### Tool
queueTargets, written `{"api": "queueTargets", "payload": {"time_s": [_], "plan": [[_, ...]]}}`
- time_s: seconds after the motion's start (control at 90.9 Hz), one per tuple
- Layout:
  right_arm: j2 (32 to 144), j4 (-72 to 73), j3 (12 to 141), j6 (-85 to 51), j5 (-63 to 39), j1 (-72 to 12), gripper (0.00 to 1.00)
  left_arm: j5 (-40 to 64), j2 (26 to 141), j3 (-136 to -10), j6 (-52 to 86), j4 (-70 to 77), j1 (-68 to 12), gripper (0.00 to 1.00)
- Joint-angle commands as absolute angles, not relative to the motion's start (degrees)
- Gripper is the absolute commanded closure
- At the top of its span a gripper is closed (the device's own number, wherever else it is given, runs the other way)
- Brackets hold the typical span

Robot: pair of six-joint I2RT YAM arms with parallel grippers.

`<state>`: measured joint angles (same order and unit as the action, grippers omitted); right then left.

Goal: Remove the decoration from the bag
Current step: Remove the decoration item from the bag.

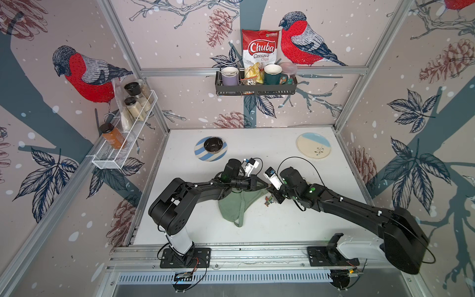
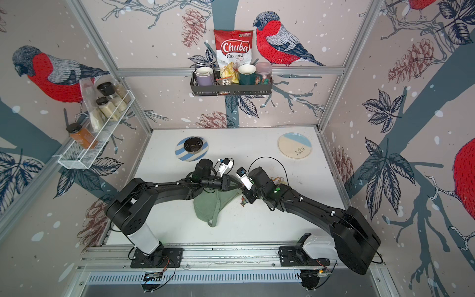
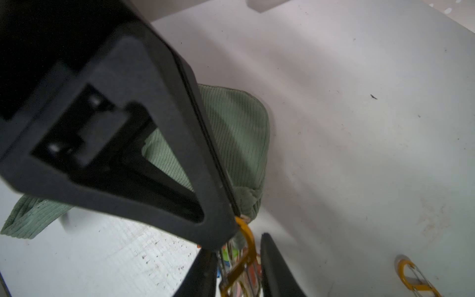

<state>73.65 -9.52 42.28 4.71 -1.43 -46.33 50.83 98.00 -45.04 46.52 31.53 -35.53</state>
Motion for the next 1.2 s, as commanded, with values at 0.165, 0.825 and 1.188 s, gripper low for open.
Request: {"api": "queueTargets", "payload": {"time_s": [0.165, 0.825, 1.188], "plan": [[73.6, -10.3, 42.2, 4.6, 2.7, -46.5, 0.74, 52.2, 98.1, -45.4, 46.0, 31.5, -35.8, 1.00], [73.7, -7.7, 41.9, 3.8, 3.0, -46.9, 0.65, 51.3, 98.5, -46.1, 47.4, 30.7, -35.4, 1.00], [74.4, -6.8, 42.3, 2.0, 3.7, -46.4, 0.79, 51.2, 98.8, -46.1, 48.3, 31.5, -35.5, 1.00]]}}
